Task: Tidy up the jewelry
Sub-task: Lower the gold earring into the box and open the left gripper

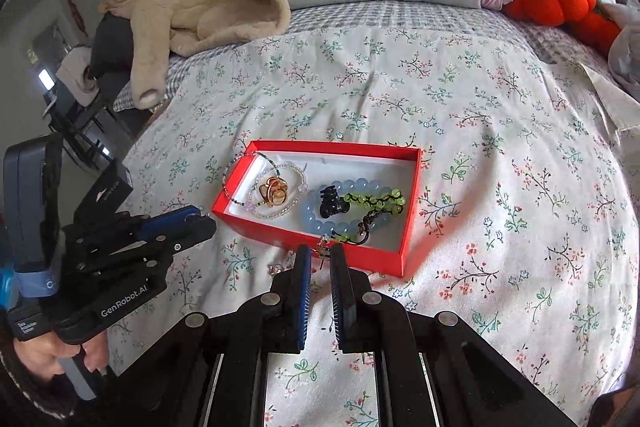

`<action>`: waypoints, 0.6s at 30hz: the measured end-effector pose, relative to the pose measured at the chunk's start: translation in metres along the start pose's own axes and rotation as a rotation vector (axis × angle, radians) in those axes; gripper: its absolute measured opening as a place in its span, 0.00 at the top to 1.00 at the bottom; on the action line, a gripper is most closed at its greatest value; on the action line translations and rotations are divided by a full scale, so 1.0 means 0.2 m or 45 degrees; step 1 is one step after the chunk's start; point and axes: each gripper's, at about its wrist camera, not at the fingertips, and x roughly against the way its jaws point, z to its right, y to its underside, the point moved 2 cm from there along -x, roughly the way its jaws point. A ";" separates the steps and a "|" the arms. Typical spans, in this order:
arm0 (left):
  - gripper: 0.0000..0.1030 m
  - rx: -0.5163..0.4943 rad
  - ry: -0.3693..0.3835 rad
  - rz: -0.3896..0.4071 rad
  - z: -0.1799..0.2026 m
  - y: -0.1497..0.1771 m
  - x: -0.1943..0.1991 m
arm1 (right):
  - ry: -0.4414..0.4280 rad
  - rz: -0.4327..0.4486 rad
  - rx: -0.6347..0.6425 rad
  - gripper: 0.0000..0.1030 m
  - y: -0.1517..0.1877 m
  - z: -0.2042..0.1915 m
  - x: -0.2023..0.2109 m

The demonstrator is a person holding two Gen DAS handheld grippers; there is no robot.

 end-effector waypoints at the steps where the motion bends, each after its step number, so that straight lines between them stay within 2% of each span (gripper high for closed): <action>1: 0.79 -0.007 0.003 -0.001 0.02 -0.01 -0.01 | 0.003 0.006 -0.007 0.91 0.00 0.01 0.00; 18: 0.79 -0.045 -0.019 0.003 0.17 -0.09 -0.16 | 0.023 -0.001 -0.055 0.91 0.02 0.08 0.00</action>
